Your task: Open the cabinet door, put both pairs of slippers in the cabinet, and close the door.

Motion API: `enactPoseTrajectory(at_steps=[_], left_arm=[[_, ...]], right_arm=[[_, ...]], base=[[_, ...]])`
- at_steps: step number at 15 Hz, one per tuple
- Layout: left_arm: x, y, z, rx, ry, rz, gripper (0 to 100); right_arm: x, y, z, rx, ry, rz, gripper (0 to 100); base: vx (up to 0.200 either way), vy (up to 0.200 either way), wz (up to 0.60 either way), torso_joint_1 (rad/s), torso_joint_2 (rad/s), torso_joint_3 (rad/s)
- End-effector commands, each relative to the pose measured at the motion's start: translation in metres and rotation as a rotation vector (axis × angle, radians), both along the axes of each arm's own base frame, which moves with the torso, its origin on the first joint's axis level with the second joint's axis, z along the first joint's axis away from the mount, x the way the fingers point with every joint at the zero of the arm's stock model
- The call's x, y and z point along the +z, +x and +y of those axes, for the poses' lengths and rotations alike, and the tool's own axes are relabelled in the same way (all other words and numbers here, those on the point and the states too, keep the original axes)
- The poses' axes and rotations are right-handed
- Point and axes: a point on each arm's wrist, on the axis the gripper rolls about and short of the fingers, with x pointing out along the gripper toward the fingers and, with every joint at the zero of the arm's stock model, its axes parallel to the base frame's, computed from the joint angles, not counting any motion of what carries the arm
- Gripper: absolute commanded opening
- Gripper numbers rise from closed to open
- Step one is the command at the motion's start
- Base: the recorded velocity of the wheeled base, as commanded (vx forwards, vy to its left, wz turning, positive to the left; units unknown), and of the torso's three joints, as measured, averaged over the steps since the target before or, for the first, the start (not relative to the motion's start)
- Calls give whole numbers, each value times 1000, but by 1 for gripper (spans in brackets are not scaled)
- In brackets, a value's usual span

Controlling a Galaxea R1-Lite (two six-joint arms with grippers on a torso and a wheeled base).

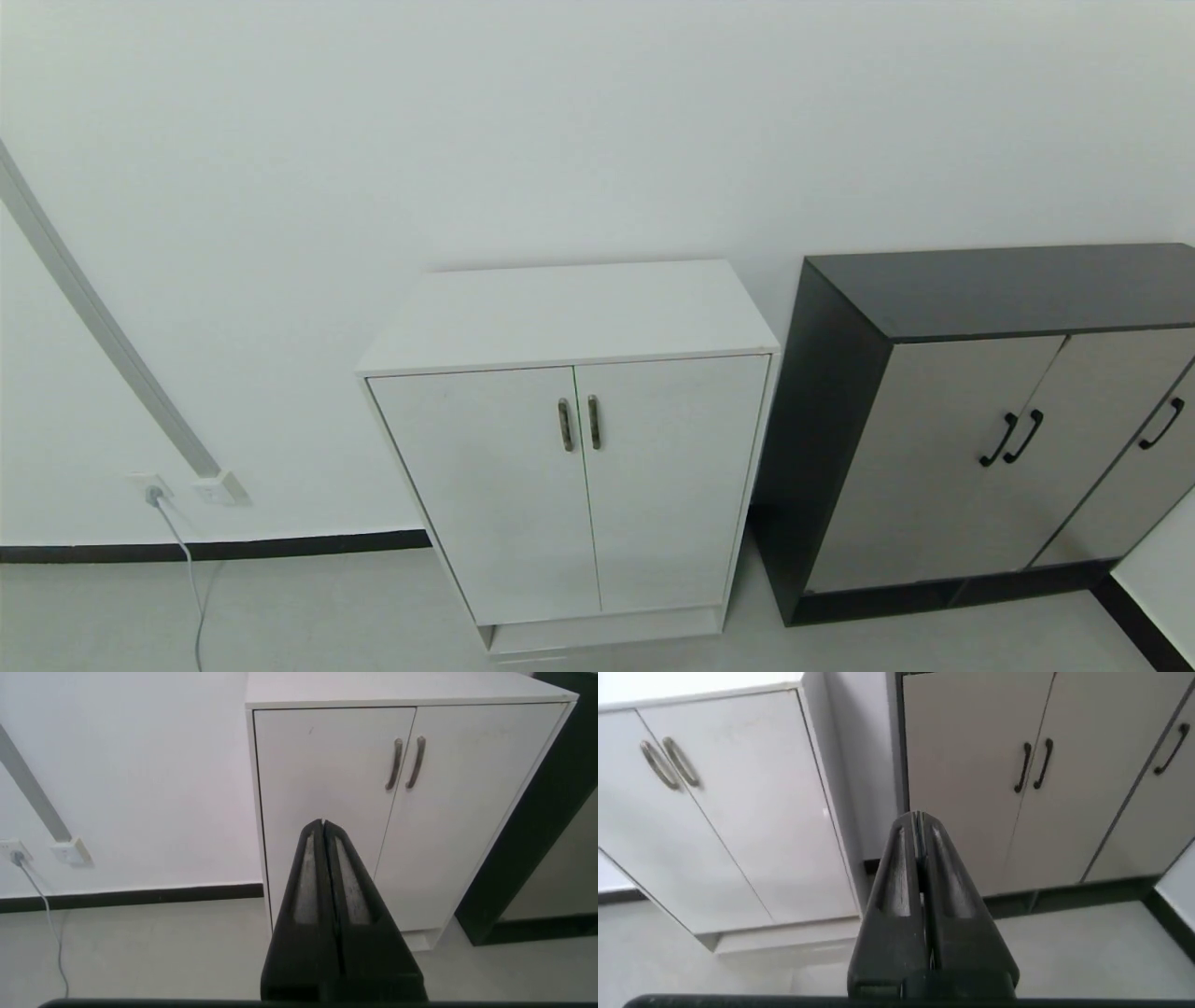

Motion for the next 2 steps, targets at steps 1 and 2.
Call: enactPoseTrajectory(at_steps=[1,2], left_arm=[[0,0,0,1,0,1,0],[0,0,0,1,0,1,0]], right_arm=[[0,0,0,0,3,-6,0],[0,0,0,0,3,-6,0]], base=[[0,0,0,0,0,0],[0,0,0,0,0,0]])
